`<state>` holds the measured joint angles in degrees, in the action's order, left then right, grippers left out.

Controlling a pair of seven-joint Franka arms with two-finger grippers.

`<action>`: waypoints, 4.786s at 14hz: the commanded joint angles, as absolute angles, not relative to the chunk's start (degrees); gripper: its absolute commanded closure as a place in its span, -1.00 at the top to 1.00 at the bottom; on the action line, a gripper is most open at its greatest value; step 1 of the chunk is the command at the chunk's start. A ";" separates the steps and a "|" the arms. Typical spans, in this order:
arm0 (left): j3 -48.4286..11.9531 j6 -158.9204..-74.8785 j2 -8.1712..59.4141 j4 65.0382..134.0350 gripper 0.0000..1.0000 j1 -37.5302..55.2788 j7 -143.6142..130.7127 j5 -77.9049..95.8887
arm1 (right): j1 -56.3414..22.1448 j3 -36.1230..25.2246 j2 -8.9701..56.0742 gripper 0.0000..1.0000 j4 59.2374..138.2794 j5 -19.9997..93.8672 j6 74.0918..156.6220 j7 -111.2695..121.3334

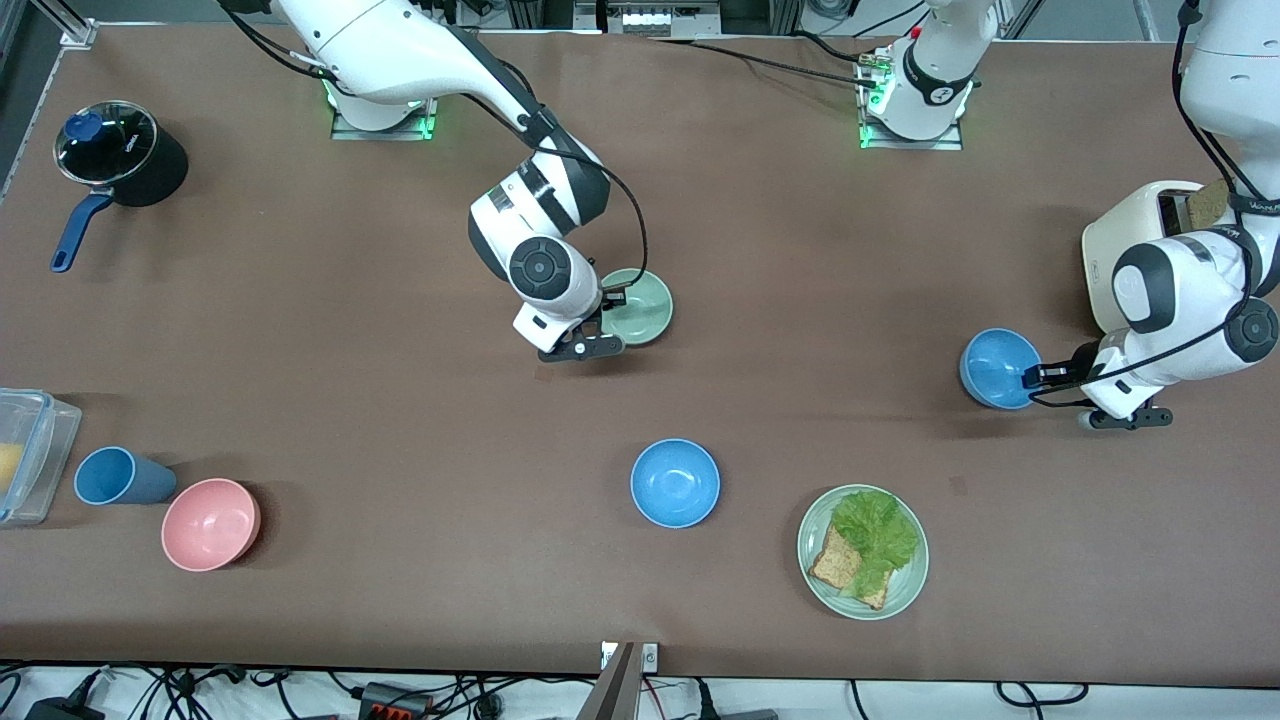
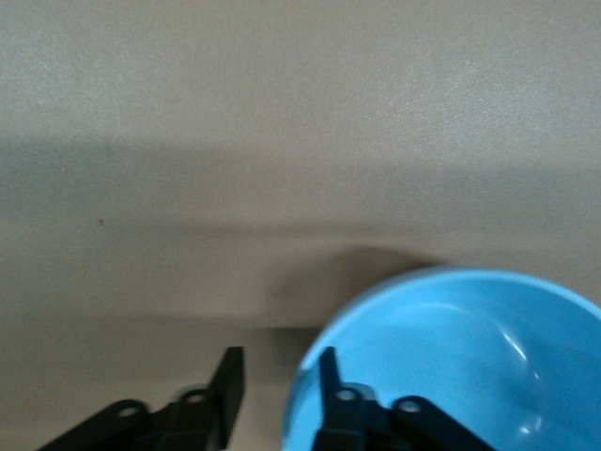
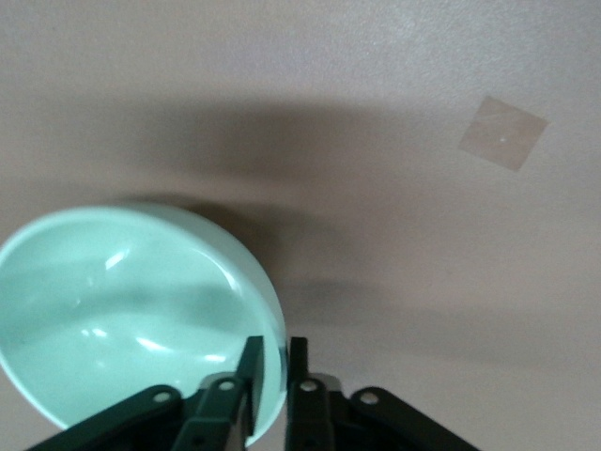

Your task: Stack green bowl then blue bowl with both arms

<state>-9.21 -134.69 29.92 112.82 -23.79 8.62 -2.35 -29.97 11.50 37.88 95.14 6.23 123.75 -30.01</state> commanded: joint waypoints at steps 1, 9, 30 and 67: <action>-10.28 -134.30 27.25 114.52 -0.99 -24.08 9.32 -3.25 | -30.15 11.25 37.01 1.00 91.60 6.85 122.09 -32.08; -19.15 -115.25 12.77 114.43 -1.00 -24.61 8.88 1.11 | -28.48 0.10 31.73 1.00 69.89 3.52 98.97 -32.61; -51.68 -133.59 25.91 111.37 -1.00 -7.74 -65.03 -6.02 | 4.75 0.97 12.40 1.00 82.25 2.99 98.09 0.35; -47.29 -135.53 38.06 106.35 -0.35 0.53 -66.88 -26.90 | 0.88 -2.64 -2.46 1.00 101.16 -1.05 98.26 1.14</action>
<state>-47.29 -135.95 37.86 106.95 0.88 -65.73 -25.20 1.34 -2.34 -1.02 100.18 -0.50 99.16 1.19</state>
